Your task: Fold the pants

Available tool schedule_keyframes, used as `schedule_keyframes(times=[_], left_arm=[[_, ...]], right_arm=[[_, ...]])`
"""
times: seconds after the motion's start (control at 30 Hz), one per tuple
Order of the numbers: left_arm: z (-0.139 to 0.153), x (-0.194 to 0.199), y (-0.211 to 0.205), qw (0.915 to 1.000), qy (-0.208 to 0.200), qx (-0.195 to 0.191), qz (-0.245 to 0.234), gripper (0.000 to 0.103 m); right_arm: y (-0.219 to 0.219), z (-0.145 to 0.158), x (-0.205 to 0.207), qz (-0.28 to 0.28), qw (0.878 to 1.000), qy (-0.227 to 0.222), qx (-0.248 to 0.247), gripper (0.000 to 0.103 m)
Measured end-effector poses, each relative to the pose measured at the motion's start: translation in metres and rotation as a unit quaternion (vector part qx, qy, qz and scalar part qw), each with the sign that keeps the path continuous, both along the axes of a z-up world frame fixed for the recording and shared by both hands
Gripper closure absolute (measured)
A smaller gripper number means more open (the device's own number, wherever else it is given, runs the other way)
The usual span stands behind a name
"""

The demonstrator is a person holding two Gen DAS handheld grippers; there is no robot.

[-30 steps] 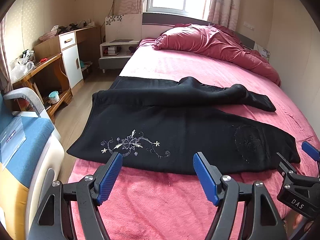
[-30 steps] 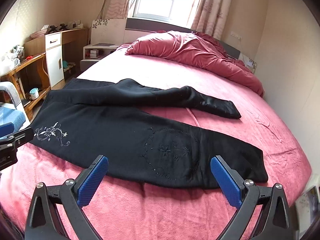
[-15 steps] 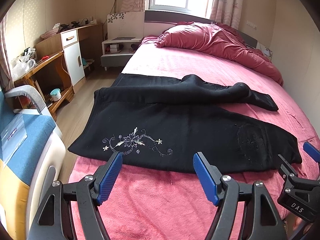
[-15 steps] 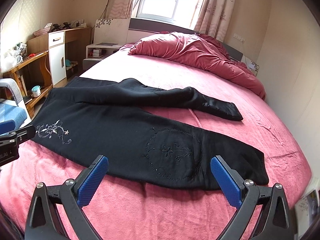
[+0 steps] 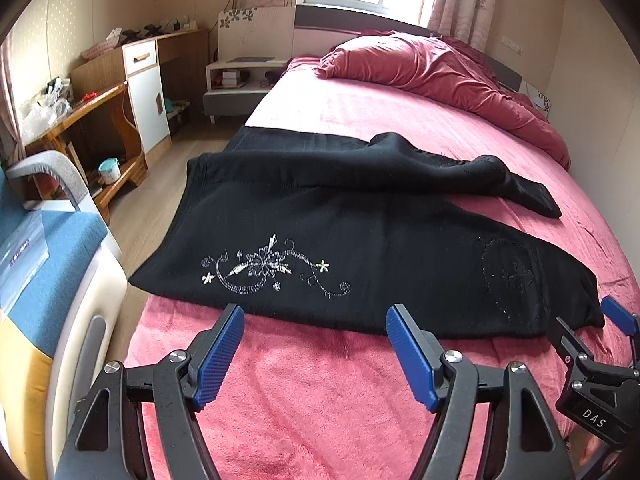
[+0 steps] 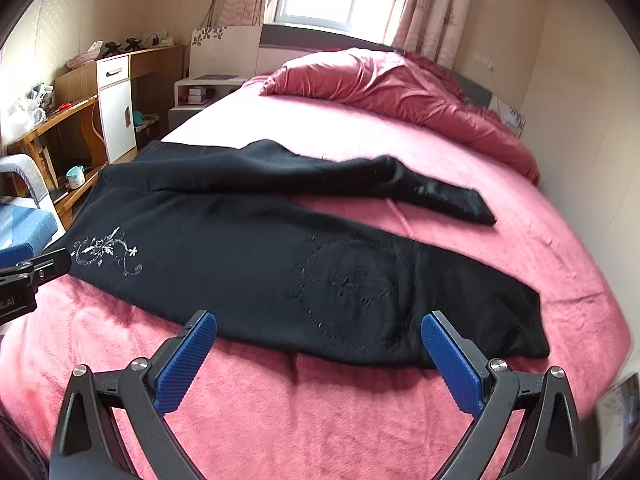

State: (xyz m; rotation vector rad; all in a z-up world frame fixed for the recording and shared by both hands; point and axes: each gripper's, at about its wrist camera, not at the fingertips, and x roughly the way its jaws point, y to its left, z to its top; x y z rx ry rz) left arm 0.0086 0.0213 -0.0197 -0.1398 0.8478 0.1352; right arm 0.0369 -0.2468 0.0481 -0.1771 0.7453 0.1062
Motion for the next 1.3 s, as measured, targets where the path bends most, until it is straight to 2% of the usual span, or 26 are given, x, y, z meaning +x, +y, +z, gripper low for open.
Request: schedule_keyframes(times=[0.1, 0.17, 0.23, 0.33, 0.43, 0.5, 0.53, 0.57, 0.6, 0.73, 0.77, 0.83, 0.87, 0.9, 0.93, 1.0, 1.03, 1.1, 1.13, 1.17, 1.23, 1.3], left_arm=[[-0.009, 0.002, 0.014, 0.9996, 0.015, -0.020, 0.011, 0.025], [-0.014, 0.003, 0.028, 0.9987, 0.020, -0.040, 0.025, 0.017], [-0.019, 0.003, 0.048, 0.9968, 0.028, -0.061, 0.045, 0.013], [-0.027, 0.006, 0.075, 0.9935, 0.045, -0.071, 0.077, 0.013], [-0.037, 0.013, 0.101, 0.9894, 0.051, -0.085, 0.106, 0.013], [-0.046, 0.019, 0.123, 0.9841, 0.052, -0.112, 0.128, 0.014], [-0.051, 0.025, 0.129, 0.9820, 0.051, -0.121, 0.136, 0.020], [-0.057, 0.029, 0.138, 0.9788, 0.063, -0.128, 0.147, 0.032], [-0.061, 0.033, 0.142, 0.9766, 0.070, -0.136, 0.151, 0.036], [-0.083, 0.048, 0.160, 0.9586, 0.096, -0.204, 0.173, 0.050], [-0.087, 0.051, 0.163, 0.9560, 0.098, -0.208, 0.182, 0.054], [-0.094, 0.057, 0.165, 0.9537, 0.099, -0.210, 0.191, 0.056], [-0.096, 0.059, 0.165, 0.9524, 0.100, -0.215, 0.192, 0.056], [-0.097, 0.062, 0.165, 0.9520, 0.099, -0.216, 0.193, 0.056], [-0.097, 0.064, 0.165, 0.9530, 0.096, -0.213, 0.193, 0.059], [-0.099, 0.069, 0.164, 0.9563, 0.095, -0.202, 0.189, 0.068], [-0.101, 0.072, 0.166, 0.9573, 0.094, -0.199, 0.188, 0.077], [-0.102, 0.076, 0.168, 0.9585, 0.092, -0.197, 0.184, 0.082], [-0.102, 0.078, 0.170, 0.9593, 0.091, -0.194, 0.184, 0.090], [-0.100, 0.079, 0.171, 0.9606, 0.091, -0.189, 0.182, 0.092], [-0.094, 0.079, 0.172, 0.9627, 0.083, -0.187, 0.178, 0.095], [-0.086, 0.079, 0.170, 0.9669, 0.078, -0.174, 0.169, 0.096]], right_arm=[[-0.013, -0.012, 0.007, 0.009, 0.998, 0.039, 0.054, 0.000], [-0.027, -0.022, 0.012, 0.006, 0.992, 0.069, 0.102, 0.000], [-0.046, -0.033, 0.018, -0.005, 0.986, 0.094, 0.138, 0.000], [-0.077, -0.046, 0.023, -0.027, 0.975, 0.119, 0.188, 0.000], [-0.113, -0.054, 0.026, -0.066, 0.966, 0.127, 0.216, 0.000], [-0.140, -0.060, 0.027, -0.095, 0.957, 0.134, 0.239, 0.000], [-0.153, -0.063, 0.027, -0.111, 0.953, 0.136, 0.247, 0.001], [-0.166, -0.065, 0.027, -0.127, 0.949, 0.137, 0.253, 0.002], [-0.176, -0.066, 0.027, -0.137, 0.946, 0.137, 0.260, 0.004], [-0.227, -0.078, 0.023, -0.196, 0.919, 0.136, 0.315, 0.010], [-0.241, -0.080, 0.022, -0.213, 0.910, 0.131, 0.332, 0.015], [-0.270, -0.087, 0.019, -0.251, 0.891, 0.125, 0.356, 0.019], [-0.284, -0.091, 0.018, -0.271, 0.882, 0.123, 0.366, 0.024], [-0.296, -0.093, 0.019, -0.285, 0.873, 0.119, 0.376, 0.031], [-0.305, -0.093, 0.021, -0.297, 0.866, 0.118, 0.386, 0.033], [-0.323, -0.097, 0.026, -0.315, 0.851, 0.112, 0.404, 0.041], [-0.330, -0.099, 0.030, -0.321, 0.846, 0.111, 0.410, 0.043], [-0.341, -0.109, 0.044, -0.322, 0.834, 0.119, 0.431, 0.044], [-0.343, -0.113, 0.050, -0.328, 0.829, 0.123, 0.436, 0.045], [-0.346, -0.117, 0.057, -0.335, 0.824, 0.124, 0.438, 0.049], [-0.348, -0.120, 0.066, -0.346, 0.823, 0.125, 0.433, 0.058], [-0.351, -0.116, 0.076, -0.351, 0.830, 0.121, 0.416, 0.077]])
